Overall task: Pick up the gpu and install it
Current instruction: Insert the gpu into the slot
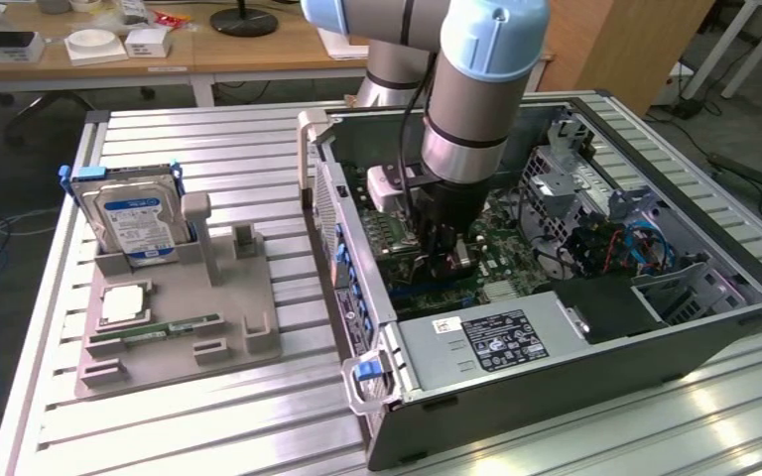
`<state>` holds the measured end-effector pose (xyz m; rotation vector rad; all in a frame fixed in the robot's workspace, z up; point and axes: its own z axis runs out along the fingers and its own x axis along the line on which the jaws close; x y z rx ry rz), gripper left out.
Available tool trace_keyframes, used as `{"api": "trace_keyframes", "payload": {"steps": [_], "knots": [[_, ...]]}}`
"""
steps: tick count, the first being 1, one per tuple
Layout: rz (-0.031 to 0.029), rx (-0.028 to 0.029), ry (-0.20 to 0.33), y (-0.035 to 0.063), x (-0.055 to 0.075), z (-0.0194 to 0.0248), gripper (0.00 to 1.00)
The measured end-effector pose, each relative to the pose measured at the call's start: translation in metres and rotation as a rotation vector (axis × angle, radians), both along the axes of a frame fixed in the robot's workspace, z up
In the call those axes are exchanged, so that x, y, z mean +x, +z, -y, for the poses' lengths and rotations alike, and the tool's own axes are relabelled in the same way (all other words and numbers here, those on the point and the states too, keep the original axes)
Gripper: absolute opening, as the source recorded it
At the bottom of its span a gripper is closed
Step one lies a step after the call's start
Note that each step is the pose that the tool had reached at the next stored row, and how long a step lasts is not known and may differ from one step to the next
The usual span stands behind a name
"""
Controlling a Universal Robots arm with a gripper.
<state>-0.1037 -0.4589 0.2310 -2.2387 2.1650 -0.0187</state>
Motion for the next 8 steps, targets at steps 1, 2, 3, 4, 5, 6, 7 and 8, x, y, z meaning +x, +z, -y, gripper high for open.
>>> {"api": "trace_keyframes", "payload": {"steps": [1,2,3,4,5,6,7,8], "knots": [[0.0008,-0.0001,0.0,0.0005,0.0,0.0,0.27],[0.0021,-0.0003,0.0,0.0009,-0.0001,0.0,0.27],[0.0036,-0.0003,0.0,0.0011,0.0,0.0,0.27],[0.0053,-0.0001,0.0,0.001,0.0,0.0,0.27],[0.0066,-0.0001,0.0,0.001,0.0,0.0,0.27],[0.0071,-0.0002,0.0,0.0011,0.0,0.0,0.27],[0.0078,-0.0003,0.0,0.0012,0.0,0.0,0.27],[0.0097,-0.0004,0.0,0.0012,-0.0001,0.0,0.27]]}}
